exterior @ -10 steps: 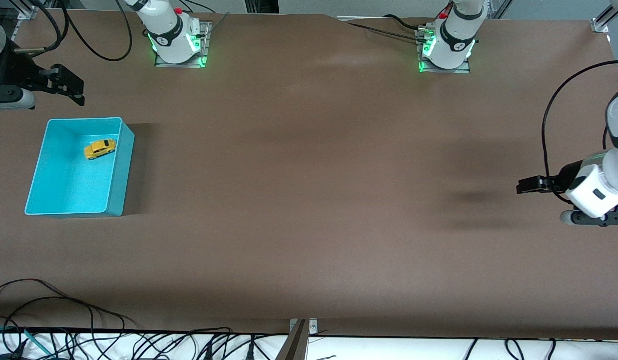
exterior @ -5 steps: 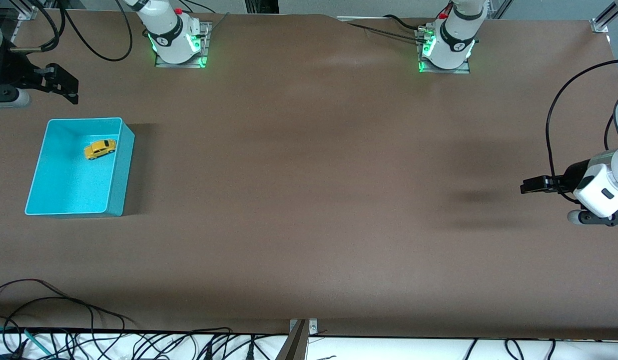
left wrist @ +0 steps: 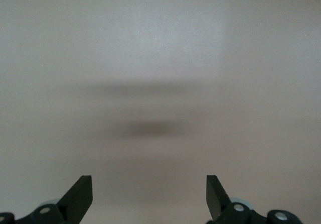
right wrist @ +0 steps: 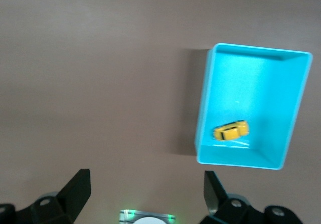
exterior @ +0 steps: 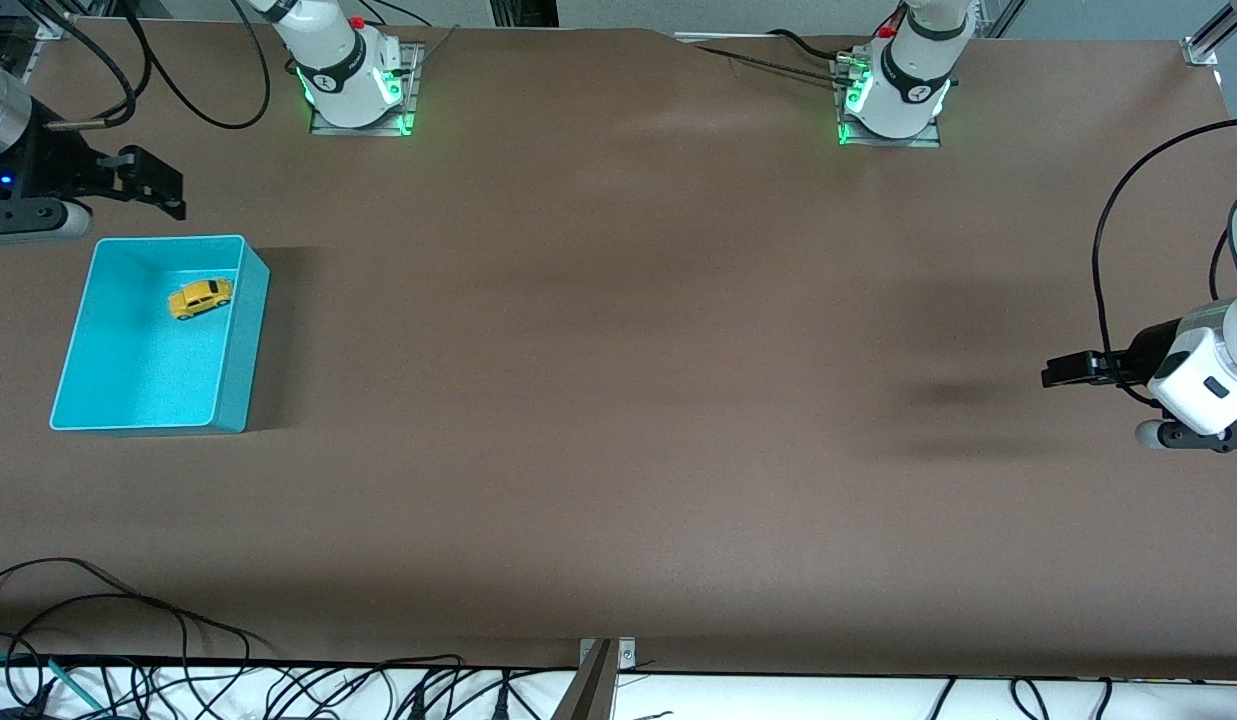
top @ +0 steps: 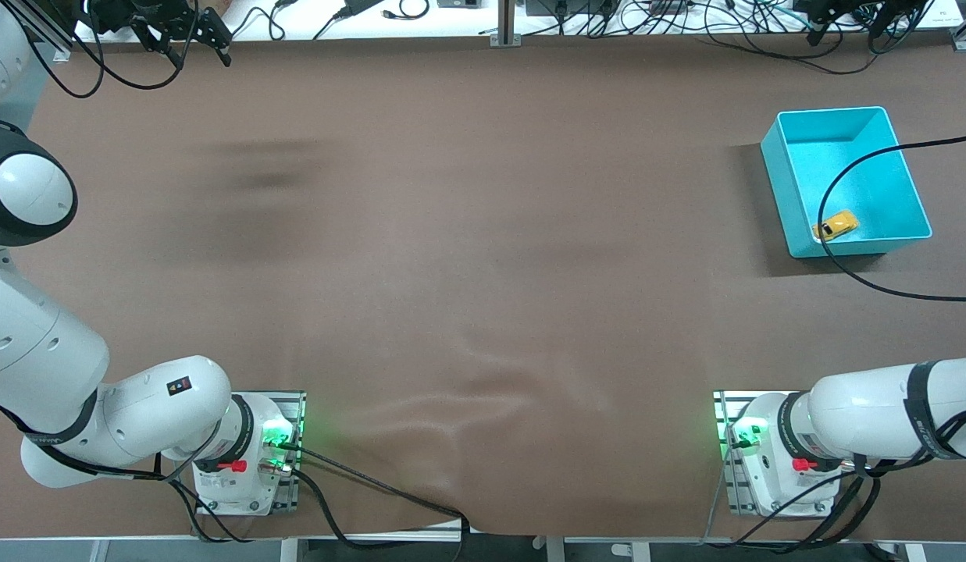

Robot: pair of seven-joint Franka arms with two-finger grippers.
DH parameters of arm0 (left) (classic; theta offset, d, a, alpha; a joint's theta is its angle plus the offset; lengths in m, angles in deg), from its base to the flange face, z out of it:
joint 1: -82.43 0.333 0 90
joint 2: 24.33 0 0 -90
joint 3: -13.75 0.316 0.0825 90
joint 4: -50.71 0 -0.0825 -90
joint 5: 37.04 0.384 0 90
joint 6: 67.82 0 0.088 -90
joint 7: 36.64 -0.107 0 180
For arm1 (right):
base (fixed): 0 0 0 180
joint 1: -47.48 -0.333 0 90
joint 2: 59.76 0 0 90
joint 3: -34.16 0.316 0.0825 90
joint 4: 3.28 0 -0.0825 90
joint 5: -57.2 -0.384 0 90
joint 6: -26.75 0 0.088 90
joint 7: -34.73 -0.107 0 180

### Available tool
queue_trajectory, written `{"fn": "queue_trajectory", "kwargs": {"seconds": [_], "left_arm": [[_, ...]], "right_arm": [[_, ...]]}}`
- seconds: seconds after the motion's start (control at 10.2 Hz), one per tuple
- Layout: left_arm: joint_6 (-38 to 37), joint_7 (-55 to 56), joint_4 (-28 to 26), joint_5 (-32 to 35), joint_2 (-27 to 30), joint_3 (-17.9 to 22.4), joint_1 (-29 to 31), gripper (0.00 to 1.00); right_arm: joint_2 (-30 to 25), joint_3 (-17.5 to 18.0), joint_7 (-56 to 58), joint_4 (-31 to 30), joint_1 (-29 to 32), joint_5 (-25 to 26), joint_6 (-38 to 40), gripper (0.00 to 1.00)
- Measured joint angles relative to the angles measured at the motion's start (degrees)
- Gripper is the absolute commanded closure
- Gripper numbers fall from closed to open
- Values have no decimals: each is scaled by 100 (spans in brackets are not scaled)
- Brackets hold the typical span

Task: Wind up and store yellow beetle car

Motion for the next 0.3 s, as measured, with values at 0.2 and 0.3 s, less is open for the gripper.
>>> {"fn": "queue_trajectory", "kwargs": {"seconds": [0.2, 0.3], "left_arm": [[-3, 0, 0, 0, 0, -3, -2, 0], [-17, 0, 0, 0, 0, -13, -9, 0]], "right_arm": [[5, 0, 5, 0, -2, -175, 12, 0], [7, 0, 7, 0, -2, -176, 12, 0]]}}
